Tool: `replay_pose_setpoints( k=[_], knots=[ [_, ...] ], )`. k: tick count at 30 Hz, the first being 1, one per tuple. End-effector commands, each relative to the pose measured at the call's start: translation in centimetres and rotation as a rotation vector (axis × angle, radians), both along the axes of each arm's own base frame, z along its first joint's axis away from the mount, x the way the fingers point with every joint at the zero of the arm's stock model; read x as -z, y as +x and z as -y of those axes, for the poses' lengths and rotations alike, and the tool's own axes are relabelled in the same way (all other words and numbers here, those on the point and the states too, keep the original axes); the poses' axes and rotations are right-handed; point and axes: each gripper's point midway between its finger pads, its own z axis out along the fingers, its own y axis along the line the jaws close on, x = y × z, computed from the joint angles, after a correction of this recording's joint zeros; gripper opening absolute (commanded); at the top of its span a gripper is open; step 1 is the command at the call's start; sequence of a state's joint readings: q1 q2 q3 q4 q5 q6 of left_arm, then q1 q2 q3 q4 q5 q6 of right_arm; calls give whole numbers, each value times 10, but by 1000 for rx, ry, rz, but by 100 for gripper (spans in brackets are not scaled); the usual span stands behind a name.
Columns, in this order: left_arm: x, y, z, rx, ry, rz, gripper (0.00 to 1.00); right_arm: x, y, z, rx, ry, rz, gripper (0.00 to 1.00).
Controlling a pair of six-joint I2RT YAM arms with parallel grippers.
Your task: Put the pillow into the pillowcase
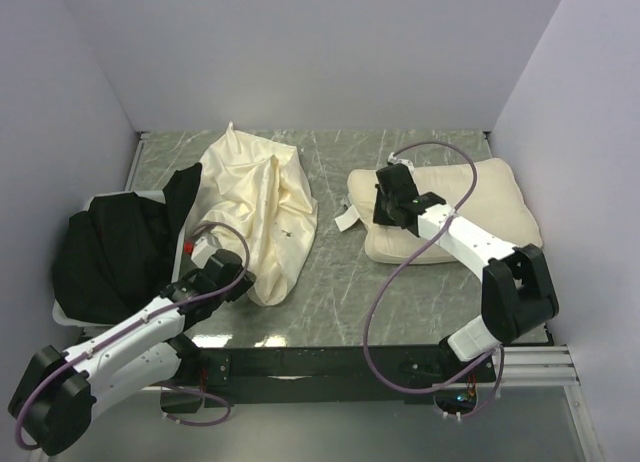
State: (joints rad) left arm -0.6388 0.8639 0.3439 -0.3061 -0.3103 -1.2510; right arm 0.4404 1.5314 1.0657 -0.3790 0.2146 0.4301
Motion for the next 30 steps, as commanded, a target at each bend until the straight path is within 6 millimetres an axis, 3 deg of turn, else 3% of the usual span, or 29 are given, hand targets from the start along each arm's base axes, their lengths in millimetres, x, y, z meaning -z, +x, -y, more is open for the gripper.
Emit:
replay_pose_setpoints(
  k=[1, 6, 12, 15, 24, 26, 30],
  knots=[
    [-38, 19, -4, -18, 62, 80, 44, -32, -3, -21, -24, 146, 92, 0],
    [-72, 35, 0, 22, 119, 136, 58, -49, -9, -20, -25, 179, 133, 0],
    [-101, 49, 33, 169, 103, 199, 54, -63, -9, -19, -20, 191, 162, 0],
    [-97, 54, 57, 253, 122, 183, 53, -67, -7, -22, -22, 205, 168, 0],
    [-68, 91, 98, 311, 224, 118, 58, -70, -6, -26, -31, 222, 167, 0],
    [-57, 98, 102, 303, 242, 96, 57, -72, -7, -24, -28, 220, 171, 0],
    [-44, 113, 88, 237, 290, 71, 50, -73, -8, -25, -35, 223, 173, 0]
  ],
)
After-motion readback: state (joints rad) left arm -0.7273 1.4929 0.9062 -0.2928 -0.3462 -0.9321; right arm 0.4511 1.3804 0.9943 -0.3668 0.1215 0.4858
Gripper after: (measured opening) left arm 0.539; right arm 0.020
